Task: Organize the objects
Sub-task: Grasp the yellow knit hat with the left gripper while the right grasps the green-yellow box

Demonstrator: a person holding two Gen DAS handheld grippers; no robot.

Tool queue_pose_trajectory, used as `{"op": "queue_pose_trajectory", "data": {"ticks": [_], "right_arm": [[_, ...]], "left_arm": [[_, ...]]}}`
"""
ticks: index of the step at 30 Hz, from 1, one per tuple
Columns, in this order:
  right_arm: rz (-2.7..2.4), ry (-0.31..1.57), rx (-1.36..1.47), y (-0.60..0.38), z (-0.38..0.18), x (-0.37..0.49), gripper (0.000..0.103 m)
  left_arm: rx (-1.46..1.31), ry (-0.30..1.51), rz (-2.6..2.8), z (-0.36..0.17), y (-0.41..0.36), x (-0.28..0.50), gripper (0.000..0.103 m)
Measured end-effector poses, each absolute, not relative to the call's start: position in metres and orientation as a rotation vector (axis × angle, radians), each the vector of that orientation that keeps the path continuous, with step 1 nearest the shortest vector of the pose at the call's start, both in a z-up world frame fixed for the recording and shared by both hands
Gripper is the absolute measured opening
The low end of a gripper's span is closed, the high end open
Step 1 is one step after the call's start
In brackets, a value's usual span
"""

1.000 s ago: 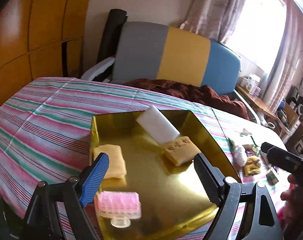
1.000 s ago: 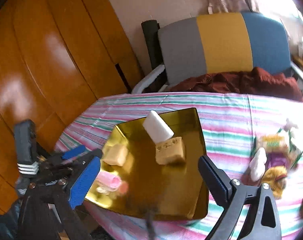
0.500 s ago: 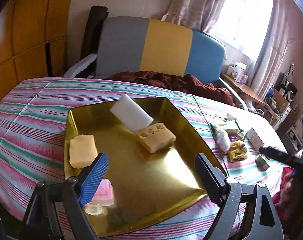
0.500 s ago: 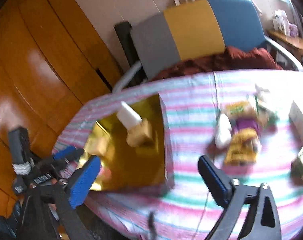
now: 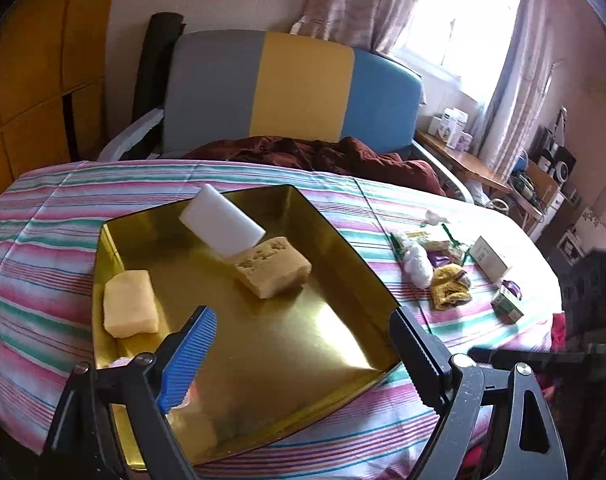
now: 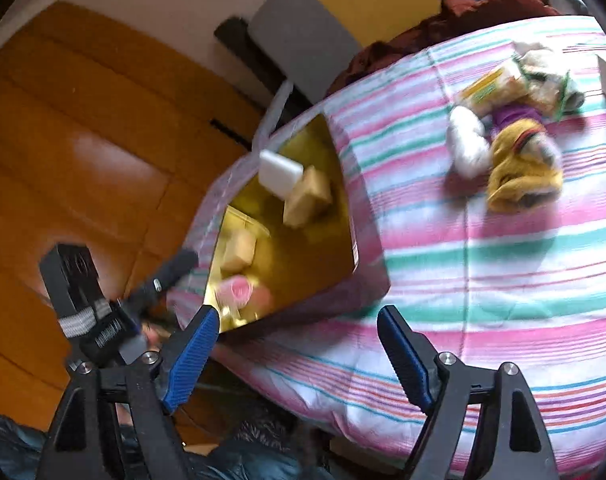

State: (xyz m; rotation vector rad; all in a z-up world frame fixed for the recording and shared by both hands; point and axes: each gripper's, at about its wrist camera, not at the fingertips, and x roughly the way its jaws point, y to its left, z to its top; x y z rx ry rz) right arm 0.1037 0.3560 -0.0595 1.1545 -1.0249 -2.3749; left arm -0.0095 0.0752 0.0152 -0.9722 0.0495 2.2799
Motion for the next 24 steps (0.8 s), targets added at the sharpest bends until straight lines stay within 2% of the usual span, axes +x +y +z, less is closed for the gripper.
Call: {"op": "queue_pose_trajectory", "data": {"ticks": [12, 24], "right_arm": [[-2.728, -1.050, 1.240, 0.442, -0.038, 0.127, 0.083], [-2.961, -1.412, 1.424, 0.550, -0.055, 0.146, 0.083]], "left_arm": [[-1.066, 0.099, 2.129, 0.005, 0.116, -0.002, 0.090], [-0.984, 0.244, 1.954, 0.018, 0.191, 0.020, 0.093]]}}
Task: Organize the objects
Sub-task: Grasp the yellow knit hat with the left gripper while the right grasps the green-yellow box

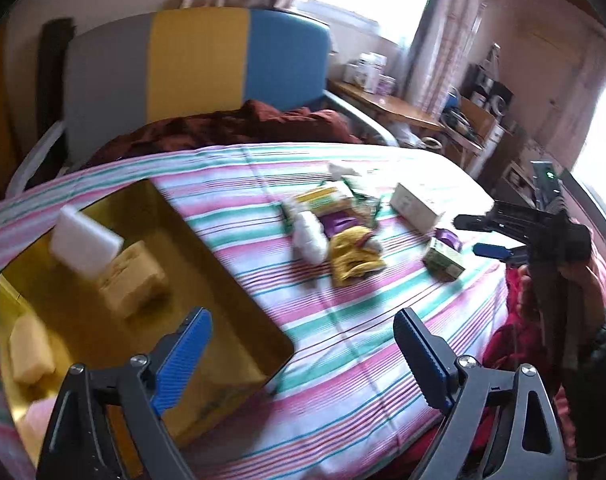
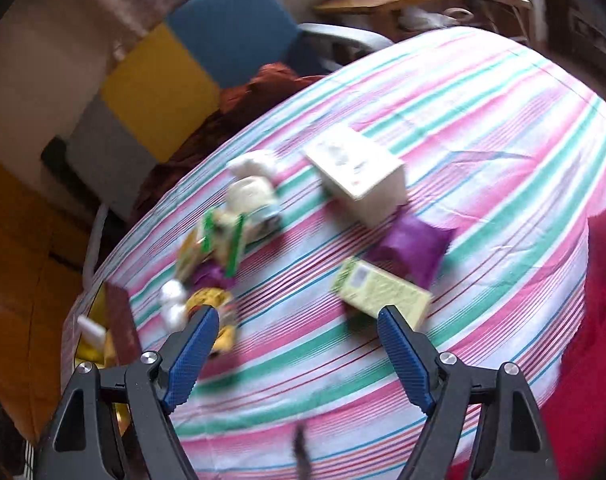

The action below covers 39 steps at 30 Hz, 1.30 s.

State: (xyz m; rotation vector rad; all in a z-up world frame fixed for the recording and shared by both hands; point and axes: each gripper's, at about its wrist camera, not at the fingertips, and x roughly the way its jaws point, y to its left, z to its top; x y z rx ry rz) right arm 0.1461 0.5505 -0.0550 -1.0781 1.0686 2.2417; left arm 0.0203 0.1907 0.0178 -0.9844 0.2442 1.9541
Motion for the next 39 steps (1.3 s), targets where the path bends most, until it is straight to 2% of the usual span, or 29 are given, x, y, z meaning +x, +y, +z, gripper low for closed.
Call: {"op": "queue_pose_trajectory", "data": {"ticks": [6, 10, 17, 21, 31, 32, 33, 36, 39], "right_arm": [[2.202, 1.190, -0.986, 0.569, -0.068, 0.155, 0.083], [2.192, 1.255, -0.979, 0.576, -0.075, 0.154, 0.083], [2.175, 1.259, -0.921, 0.580, -0.072, 0.160, 0.083], [2.112, 1.312, -0.925, 0.587, -0.079, 0.163, 0.083], [1.984, 1.290, -1.020, 0.592, -0.095, 0.158, 0.083], [1.979, 1.290, -1.025, 0.592, -0.096, 0.158, 0.083], [1.972, 1.289, -1.029, 0.593, -0.097, 0.158, 0.083], [1.939, 1.278, -1.041, 0.594, -0.101, 0.158, 0.083], [1.908, 1.303, -1.068, 0.595, -0.108, 0.155, 0.083]], "left_arm": [[-1.046, 0.291, 1.885, 0.003, 0.240, 0.015, 0.093], [-1.132, 0.247, 1.865, -0.006, 0.268, 0.001, 0.093], [-1.172, 0.282, 1.862, -0.022, 0.312, -0.006, 0.091], [-1.165, 0.354, 1.835, -0.036, 0.338, -0.003, 0.080], [-1.163, 0.437, 1.840, -0.059, 0.380, -0.015, 0.079], [-1.139, 0.452, 1.833, -0.060, 0.383, -0.012, 0.069], [-1.129, 0.466, 1.827, -0.061, 0.385, -0.010, 0.052], [-1.109, 0.481, 1.791, -0.069, 0.384, -0.003, 0.043], [-1.077, 0.469, 1.768, -0.069, 0.375, 0.006, 0.041]]}}
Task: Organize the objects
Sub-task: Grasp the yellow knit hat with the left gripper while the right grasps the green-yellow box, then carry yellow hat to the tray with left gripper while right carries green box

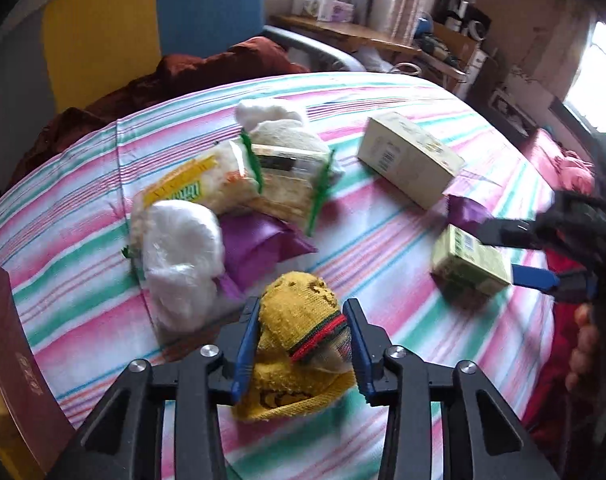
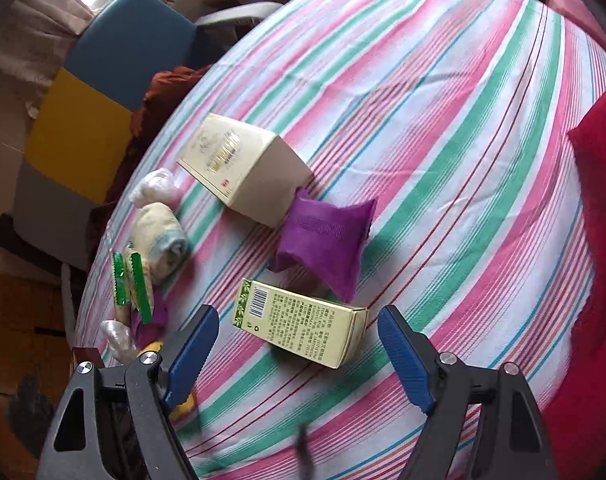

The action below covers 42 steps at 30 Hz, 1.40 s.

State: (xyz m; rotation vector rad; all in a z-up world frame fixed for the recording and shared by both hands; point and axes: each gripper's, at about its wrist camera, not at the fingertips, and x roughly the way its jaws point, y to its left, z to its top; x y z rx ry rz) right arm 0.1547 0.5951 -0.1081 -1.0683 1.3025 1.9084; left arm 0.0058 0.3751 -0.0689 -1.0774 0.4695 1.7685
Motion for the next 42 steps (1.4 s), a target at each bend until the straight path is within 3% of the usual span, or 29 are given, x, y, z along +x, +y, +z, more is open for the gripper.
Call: {"op": "queue_pose_trajectory", "data": {"ticks": [12, 18, 21, 25, 27, 30, 34, 39, 42], "right_arm": [[1.885, 1.293, -1.083, 0.598, -0.114, 0.147, 0.084], [1.899, 1.182, -1.144, 0.592, -0.113, 0.135, 0.085], [1.948, 1.084, -1.184, 0.586, -0.111, 0.131, 0.080], [1.994, 1.061, -1.131, 0.585, -0.101, 0.139, 0.056], [2.022, 1.054, -1.117, 0.582, -0.097, 0.142, 0.051], [2.027, 1.036, -1.122, 0.580, -0.096, 0.140, 0.052], [1.955, 1.247, -1.154, 0.587, -0.113, 0.145, 0.070], [1.944, 1.223, -1.144, 0.583, -0.111, 0.141, 0.073], [1.930, 1.200, -1.153, 0.580, -0.111, 0.136, 0.080]], "left_arm": [[-1.052, 0.389, 1.710, -0.069, 0.335, 0.038, 0.041], [-1.043, 0.386, 1.713, -0.069, 0.329, 0.045, 0.041], [-1.046, 0.381, 1.719, -0.069, 0.328, 0.047, 0.041], [-1.050, 0.378, 1.727, -0.067, 0.322, 0.050, 0.040], [-1.045, 0.379, 1.728, -0.064, 0.317, 0.052, 0.040], [-1.048, 0.388, 1.733, -0.065, 0.313, 0.052, 0.040], [-1.052, 0.380, 1.738, -0.064, 0.306, 0.051, 0.040], [-1.059, 0.361, 1.749, -0.063, 0.301, 0.049, 0.040], [-1.065, 0.348, 1.748, -0.064, 0.299, 0.048, 0.040]]}}
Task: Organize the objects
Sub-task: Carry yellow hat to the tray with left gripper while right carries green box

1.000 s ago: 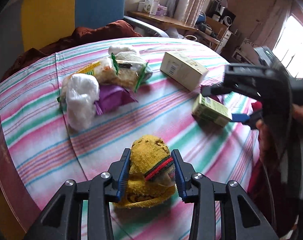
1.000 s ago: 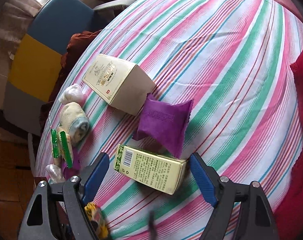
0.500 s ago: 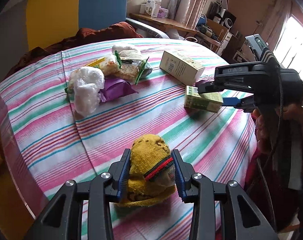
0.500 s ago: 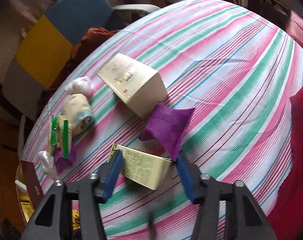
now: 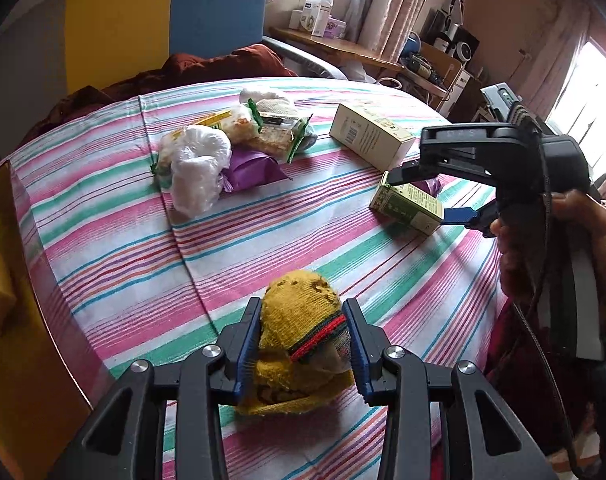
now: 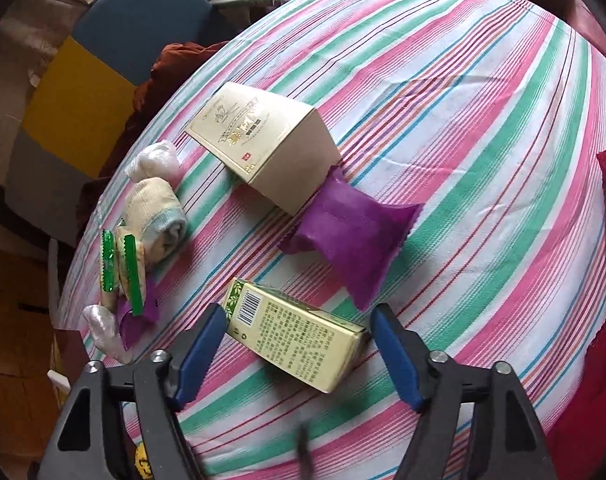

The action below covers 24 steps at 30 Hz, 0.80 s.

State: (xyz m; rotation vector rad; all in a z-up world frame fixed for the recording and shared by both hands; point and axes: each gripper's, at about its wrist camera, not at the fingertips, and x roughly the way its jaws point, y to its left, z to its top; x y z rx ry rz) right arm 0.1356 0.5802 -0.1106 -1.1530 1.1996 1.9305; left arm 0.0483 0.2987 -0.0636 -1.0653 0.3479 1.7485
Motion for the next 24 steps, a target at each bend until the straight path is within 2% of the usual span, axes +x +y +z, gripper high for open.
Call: {"op": "queue_pose_trajectory", "data": {"ticks": [5, 7, 11, 17, 24], "right_arm": [[1.857, 1.195, -1.135, 0.581, -0.112, 0.126, 0.084], [1.850, 1.119, -1.148, 0.577, -0.111, 0.120, 0.077], [1.911, 0.991, -1.169, 0.565, -0.105, 0.112, 0.075], [2.007, 0.975, -1.143, 0.549, -0.083, 0.130, 0.075], [2.233, 1.059, -1.126, 0.510, -0.056, 0.121, 0.075]], "left_arm": [[-1.069, 0.337, 1.741, -0.064, 0.297, 0.046, 0.041], [-1.071, 0.334, 1.738, -0.065, 0.296, 0.045, 0.041], [-1.066, 0.327, 1.735, -0.065, 0.294, 0.044, 0.041], [-1.047, 0.311, 1.745, -0.059, 0.287, 0.044, 0.041], [-0.981, 0.240, 1.787, -0.027, 0.258, 0.042, 0.041]]}}
